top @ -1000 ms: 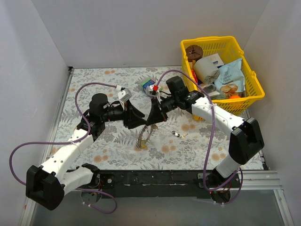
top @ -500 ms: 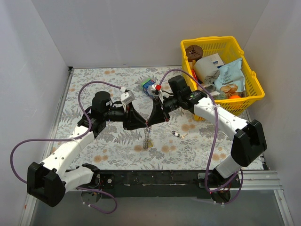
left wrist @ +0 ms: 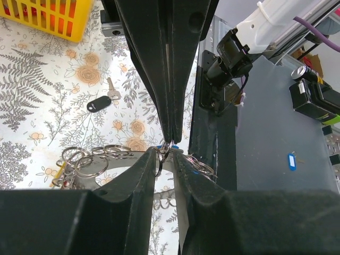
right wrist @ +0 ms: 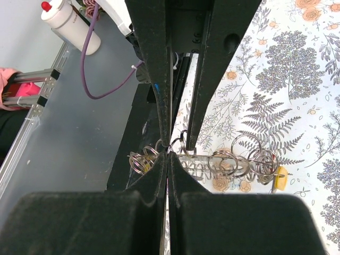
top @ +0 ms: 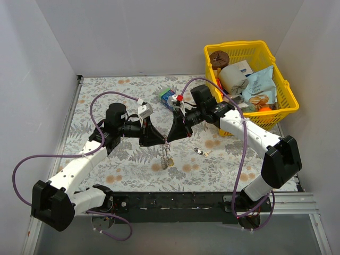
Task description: Put the keys on the keyring
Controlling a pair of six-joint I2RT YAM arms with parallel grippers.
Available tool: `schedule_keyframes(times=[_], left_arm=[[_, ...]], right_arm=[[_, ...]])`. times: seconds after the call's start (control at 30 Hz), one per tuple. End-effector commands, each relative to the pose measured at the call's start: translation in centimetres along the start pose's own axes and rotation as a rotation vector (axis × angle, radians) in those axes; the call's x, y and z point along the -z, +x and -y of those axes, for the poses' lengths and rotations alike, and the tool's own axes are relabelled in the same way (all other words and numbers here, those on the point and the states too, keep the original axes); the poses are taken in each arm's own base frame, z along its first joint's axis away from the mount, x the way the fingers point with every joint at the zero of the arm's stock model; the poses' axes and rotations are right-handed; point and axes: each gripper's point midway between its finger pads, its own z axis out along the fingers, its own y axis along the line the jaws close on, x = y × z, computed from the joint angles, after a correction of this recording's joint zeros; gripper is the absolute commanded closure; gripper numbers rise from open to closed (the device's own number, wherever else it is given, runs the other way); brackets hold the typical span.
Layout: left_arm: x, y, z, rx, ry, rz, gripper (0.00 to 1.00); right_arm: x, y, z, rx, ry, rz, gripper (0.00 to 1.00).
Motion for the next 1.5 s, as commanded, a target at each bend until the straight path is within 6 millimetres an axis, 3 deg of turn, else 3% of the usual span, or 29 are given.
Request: schedule_keyframes(times=[0.0, 0.2, 0.33, 0.5, 0.9, 1.07, 1.2, 1.27, 1.47], left_arm=[[0.3, -1.4, 0.7, -0.032, 0.024, 0.026, 0.82], [0.1, -1.5, 0.8, -0.027, 0.034, 0.039, 1.0], [0.1, -1.7, 1.1, -0.015, 0.044, 0.053, 1.0], [0.2, -1.7, 1.2, -0.027, 0.036, 0.069, 1.0], [0.3, -2.0, 0.8, -0.026, -0.004, 0.091, 1.0], [0.6, -2.6, -0.1, -0.013, -0.083, 0.119, 1.0], [0.8, -3.0, -0.7, -0.013, -0.132, 0.135, 1.0], [0.8, -3.1, -0.9, -0.009, -0.143, 0.138, 1.0], [0.7, -3.1, -1.3, 0.0, -0.155, 0.139, 1.0]], right_arm=[[0.7, -3.1, -1.7, 0.102, -0.038, 0.054, 0.99], [0.7, -3.3, -1.5, 0.094, -0.032, 0.058, 0.99], [0.7, -3.5, -1.1, 0.083, -0.004, 0.067, 0.96], [0.8, -3.5, -0.4, 0.092, 0.06, 0.069, 0.74], [1.3, -2.7, 1.1, 0.07, 0.178, 0.041, 0.68], [1.5, -1.9, 1.7, 0.044, 0.236, 0.046, 0.58], [1.9, -2.6, 1.9, 0.05, 0.299, 0.111, 0.47], [2.1, -3.4, 1.5, 0.076, 0.308, 0.145, 0.46], [1.9, -3.1, 1.8, 0.041, 0.32, 0.166, 0.48]])
